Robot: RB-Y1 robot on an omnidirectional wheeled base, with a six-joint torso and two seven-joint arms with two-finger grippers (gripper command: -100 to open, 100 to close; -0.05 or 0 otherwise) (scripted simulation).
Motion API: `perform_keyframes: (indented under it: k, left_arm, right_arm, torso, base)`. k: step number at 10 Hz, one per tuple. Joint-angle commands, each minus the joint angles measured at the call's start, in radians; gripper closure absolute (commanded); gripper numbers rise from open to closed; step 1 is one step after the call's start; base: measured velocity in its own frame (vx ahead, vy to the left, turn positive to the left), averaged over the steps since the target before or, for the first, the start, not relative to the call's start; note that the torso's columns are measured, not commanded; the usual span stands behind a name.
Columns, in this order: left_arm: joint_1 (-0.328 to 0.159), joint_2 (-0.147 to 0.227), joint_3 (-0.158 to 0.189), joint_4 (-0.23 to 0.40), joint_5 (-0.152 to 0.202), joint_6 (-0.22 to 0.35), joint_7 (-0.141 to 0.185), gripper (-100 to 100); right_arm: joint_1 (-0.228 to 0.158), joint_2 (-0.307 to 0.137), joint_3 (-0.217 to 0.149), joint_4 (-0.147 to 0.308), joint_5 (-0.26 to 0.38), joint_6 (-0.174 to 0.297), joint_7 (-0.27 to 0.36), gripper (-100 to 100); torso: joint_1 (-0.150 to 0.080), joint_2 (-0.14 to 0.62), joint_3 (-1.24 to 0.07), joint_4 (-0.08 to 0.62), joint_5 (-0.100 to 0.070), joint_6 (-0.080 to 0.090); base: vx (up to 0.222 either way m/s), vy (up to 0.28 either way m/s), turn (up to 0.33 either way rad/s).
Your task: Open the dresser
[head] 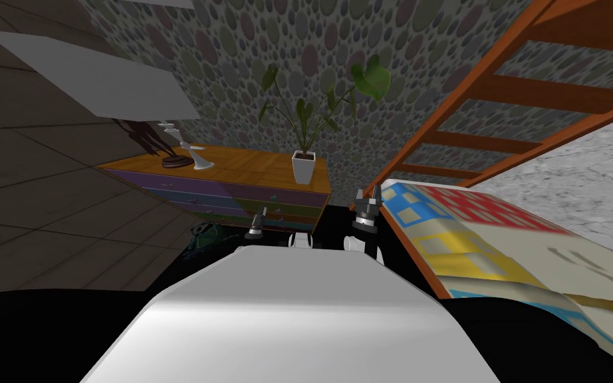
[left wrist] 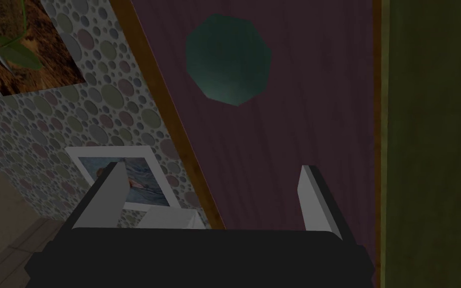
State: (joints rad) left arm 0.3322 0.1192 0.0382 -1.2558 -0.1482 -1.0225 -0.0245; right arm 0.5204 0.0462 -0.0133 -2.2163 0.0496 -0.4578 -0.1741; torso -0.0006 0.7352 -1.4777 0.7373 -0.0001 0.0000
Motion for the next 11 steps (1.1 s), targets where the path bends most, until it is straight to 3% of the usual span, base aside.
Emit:
perform_keyframes:
  k: [1, 5, 10, 11]
  left_arm:
    - [-0.006, -0.030, 0.004, 0.058, -0.002, -0.032, -0.004, -100]
    - [-0.012, -0.117, 0.006, 0.109, -0.005, -0.058, -0.011, -100]
    - [-0.046, -0.096, 0.010, 0.052, -0.002, 0.028, 0.000, -100]
    - [-0.044, -0.095, 0.010, 0.057, -0.002, 0.018, 0.000, -100]
  right_arm:
    - [0.000, 0.000, 0.000, 0.000, 0.000, 0.000, 0.000, 0]
    - [0.000, 0.000, 0.000, 0.000, 0.000, 0.000, 0.000, 0]
    - [0.000, 0.000, 0.000, 0.000, 0.000, 0.000, 0.000, 0]
    - [0.000, 0.000, 0.000, 0.000, 0.000, 0.000, 0.000, 0]
  torso:
    - [0.000, 0.002, 0.001, 0.000, 0.000, 0.000]
    - [0.002, 0.004, 0.003, 0.001, 0.000, 0.000]
    - [0.000, 0.003, 0.002, 0.001, 0.000, 0.000]
    - [0.000, 0.003, 0.002, 0.001, 0.000, 0.000]
  base:
    - [0.092, -0.058, -0.003]
    - [0.050, -0.023, -0.005]
    - [0.007, -0.010, 0.001]
    - [0.003, -0.005, 0.000]
